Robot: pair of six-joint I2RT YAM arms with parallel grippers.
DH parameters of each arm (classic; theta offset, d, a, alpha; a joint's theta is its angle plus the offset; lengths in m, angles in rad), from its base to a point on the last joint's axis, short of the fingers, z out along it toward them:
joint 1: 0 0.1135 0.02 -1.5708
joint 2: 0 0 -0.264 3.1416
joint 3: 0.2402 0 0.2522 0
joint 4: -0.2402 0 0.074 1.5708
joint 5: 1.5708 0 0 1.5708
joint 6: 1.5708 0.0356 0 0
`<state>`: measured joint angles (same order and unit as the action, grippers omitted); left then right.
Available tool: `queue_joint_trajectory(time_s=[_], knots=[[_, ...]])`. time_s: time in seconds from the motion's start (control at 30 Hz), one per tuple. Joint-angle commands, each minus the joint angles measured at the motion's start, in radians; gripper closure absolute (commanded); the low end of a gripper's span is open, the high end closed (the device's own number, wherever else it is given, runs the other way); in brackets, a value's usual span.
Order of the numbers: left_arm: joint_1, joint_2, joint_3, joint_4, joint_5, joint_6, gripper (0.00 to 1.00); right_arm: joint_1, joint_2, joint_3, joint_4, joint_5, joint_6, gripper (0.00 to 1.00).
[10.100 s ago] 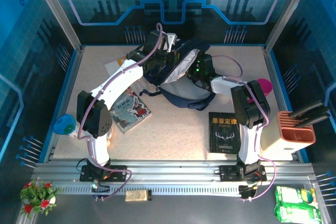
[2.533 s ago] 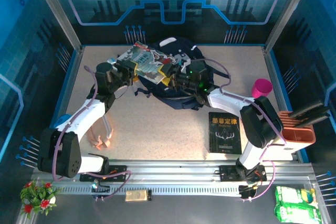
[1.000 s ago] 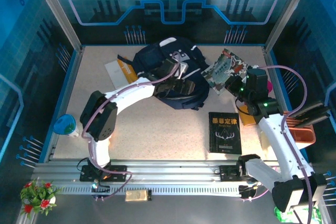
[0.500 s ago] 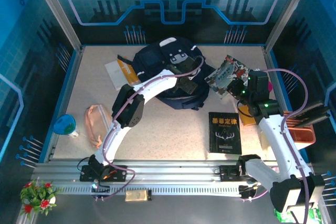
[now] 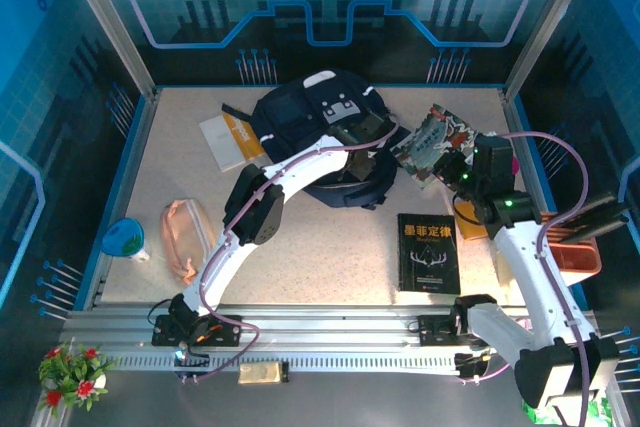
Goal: Pack the student bag
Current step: Open the student bag at the top-center of the table.
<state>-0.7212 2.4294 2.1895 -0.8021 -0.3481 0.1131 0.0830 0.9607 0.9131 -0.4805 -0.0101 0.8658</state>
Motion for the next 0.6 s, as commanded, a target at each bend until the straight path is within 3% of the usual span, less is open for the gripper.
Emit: queue_joint_trajectory(time_s=[0.0,0.1,0.23,0.57], knots=[[0.012,-0.082,0.027,-0.017,-0.013,-0.034,0.84,-0.019,-0.033,0.021,-0.014,0.029,-0.021,1.00],[0.012,-0.121,0.027,-0.020,0.006,-0.044,0.87,-0.033,-0.049,0.036,-0.043,0.057,-0.044,1.00],[0.011,-0.177,0.012,-0.009,0.022,-0.057,0.99,-0.076,-0.080,0.041,-0.059,0.050,-0.073,0.98],[0.012,-0.379,-0.128,0.200,-0.007,-0.131,1.00,-0.098,-0.092,0.010,-0.054,-0.055,-0.067,0.98]])
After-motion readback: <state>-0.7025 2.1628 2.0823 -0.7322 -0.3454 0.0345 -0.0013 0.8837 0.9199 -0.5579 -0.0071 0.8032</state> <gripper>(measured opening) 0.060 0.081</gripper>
